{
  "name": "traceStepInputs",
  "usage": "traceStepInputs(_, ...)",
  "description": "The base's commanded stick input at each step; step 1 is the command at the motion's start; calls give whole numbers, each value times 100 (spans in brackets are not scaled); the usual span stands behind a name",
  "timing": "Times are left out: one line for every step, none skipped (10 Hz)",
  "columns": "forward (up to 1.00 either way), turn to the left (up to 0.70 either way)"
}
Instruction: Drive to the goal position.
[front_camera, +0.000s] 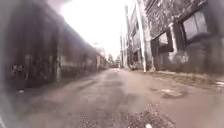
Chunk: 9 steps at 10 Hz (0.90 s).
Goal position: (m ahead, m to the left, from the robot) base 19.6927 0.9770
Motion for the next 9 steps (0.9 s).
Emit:
traceStepInputs(100, 0)
traceStepInputs(100, 0)
traceStepInputs(100, 0)
traceStepInputs(100, 0)
traceStepInputs(100, 0)
traceStepInputs(100, 0)
traceStepInputs(100, 0)
traceStepInputs(100, 0)
traceStepInputs(100, 0)
